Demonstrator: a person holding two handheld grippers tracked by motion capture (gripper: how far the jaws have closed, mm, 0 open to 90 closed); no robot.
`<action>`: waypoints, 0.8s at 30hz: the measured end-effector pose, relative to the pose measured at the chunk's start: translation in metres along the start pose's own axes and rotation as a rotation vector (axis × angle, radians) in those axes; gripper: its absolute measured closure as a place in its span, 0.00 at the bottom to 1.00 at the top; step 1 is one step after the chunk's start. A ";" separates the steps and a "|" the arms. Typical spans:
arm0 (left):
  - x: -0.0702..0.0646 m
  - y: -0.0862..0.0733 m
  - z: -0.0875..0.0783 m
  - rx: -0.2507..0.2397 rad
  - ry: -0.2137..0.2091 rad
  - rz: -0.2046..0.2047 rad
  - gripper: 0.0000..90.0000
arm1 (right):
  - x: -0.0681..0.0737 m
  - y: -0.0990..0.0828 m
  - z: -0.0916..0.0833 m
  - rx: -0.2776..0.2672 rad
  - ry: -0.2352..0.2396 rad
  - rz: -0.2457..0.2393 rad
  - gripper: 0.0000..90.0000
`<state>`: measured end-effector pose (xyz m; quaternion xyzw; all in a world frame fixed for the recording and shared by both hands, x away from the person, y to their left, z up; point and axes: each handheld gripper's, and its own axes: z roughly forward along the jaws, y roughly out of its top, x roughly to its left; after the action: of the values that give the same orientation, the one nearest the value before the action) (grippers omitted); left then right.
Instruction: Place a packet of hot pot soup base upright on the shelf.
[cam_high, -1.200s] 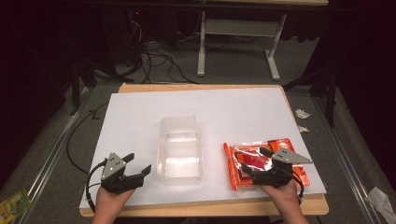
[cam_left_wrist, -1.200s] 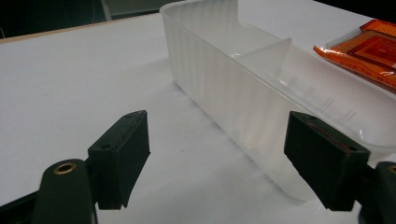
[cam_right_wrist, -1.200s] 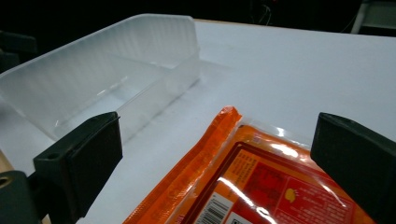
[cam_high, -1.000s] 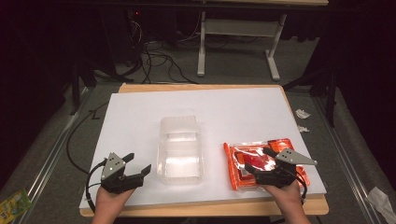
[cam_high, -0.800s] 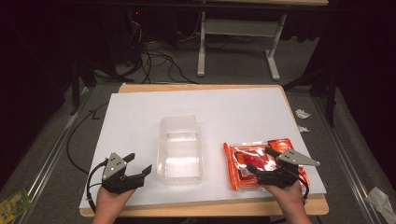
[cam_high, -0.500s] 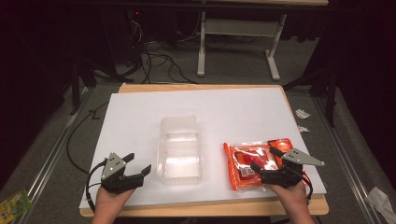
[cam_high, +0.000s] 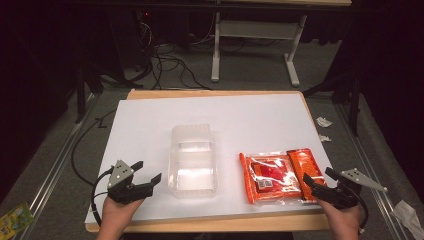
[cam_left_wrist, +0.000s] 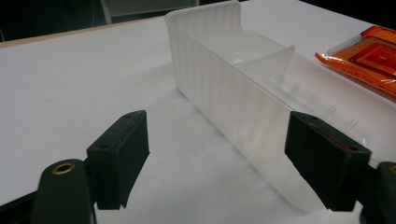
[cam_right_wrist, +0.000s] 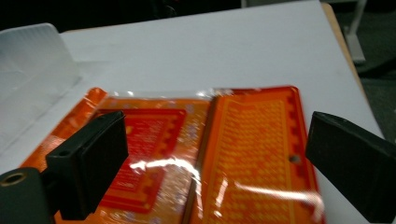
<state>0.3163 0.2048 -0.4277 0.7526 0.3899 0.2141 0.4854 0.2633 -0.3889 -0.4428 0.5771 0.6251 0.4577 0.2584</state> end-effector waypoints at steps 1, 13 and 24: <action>0.000 0.001 0.000 -0.004 -0.003 -0.002 0.25 | -0.004 -0.003 -0.001 0.008 -0.010 0.023 0.08; -0.002 0.009 0.011 -0.008 -0.022 -0.005 0.29 | -0.028 -0.034 -0.001 0.128 0.010 0.185 0.29; -0.005 0.011 0.016 -0.004 -0.031 0.008 0.30 | -0.032 -0.042 -0.003 0.136 0.071 0.242 0.80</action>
<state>0.3291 0.1895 -0.4248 0.7564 0.3789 0.2051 0.4922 0.2467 -0.4173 -0.4841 0.6480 0.5890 0.4622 0.1394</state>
